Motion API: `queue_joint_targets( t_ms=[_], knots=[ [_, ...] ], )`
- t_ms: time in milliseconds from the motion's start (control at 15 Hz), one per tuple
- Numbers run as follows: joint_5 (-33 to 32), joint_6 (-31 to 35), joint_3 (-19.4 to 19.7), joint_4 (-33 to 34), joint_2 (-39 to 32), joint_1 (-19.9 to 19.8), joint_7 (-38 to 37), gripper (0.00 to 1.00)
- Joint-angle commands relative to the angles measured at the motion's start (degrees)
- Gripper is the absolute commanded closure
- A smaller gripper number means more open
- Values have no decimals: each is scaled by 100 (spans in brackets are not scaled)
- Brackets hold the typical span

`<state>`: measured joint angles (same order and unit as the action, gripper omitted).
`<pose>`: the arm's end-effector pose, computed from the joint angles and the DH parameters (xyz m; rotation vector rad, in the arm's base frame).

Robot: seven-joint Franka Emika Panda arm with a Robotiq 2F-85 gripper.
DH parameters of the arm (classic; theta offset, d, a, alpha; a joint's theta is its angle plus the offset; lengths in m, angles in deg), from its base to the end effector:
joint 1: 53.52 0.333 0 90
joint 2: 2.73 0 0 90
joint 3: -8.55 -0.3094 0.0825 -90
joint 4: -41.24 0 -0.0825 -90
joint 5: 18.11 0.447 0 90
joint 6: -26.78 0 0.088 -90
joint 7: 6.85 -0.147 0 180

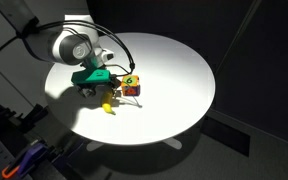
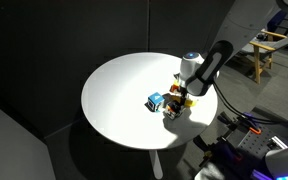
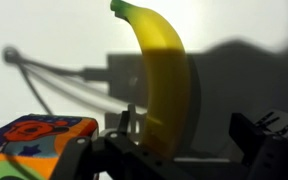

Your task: Put the banana plush toy on top of the white and black dice

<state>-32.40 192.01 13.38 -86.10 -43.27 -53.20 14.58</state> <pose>0.5172 -0.0399 -0.0556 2.9234 0.8361 -0.1122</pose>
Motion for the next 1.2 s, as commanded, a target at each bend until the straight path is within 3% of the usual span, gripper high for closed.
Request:
queue_joint_targets(
  t_ms=[0, 600, 1133],
  knots=[
    [-111, 34, -145, -146, 159, -267, -9, 0],
    [-17, 13, -612, -44, 42, -1003, 352, 0],
    [-45, 89, -784, 19, -89, -1279, 621, 0]
  ],
)
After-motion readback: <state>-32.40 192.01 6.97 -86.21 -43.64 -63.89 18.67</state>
